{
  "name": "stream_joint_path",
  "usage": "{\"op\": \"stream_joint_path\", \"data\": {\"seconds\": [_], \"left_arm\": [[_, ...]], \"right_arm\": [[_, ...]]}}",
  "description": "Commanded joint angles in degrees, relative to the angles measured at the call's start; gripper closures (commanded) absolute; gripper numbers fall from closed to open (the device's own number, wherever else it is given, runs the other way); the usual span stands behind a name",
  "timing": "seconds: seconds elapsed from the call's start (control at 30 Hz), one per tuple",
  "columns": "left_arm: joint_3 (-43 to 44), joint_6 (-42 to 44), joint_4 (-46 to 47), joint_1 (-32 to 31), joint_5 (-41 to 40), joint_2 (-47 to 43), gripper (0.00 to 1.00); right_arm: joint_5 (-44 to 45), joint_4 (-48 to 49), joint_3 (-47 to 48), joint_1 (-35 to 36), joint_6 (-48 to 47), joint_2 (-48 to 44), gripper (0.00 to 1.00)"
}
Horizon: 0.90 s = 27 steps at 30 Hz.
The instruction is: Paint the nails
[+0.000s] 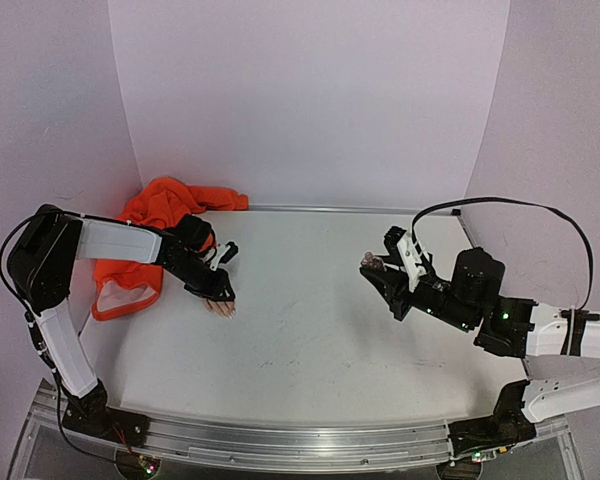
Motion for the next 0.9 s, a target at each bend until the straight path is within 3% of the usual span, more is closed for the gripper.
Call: {"op": "stream_joint_path", "data": {"seconds": [0.0,0.87], "left_arm": [[1.39,0.03,0.18,0.32,1.0,-0.56,1.0],[-1.14,-0.76,-0.24,0.23,0.95,-2.77,1.0]], "right_arm": [[-0.27,4.56,0.22,-0.19,0.01,-0.87,1.0],[-0.44,4.64,0.19,-0.29,0.27,-0.78,1.0]]}}
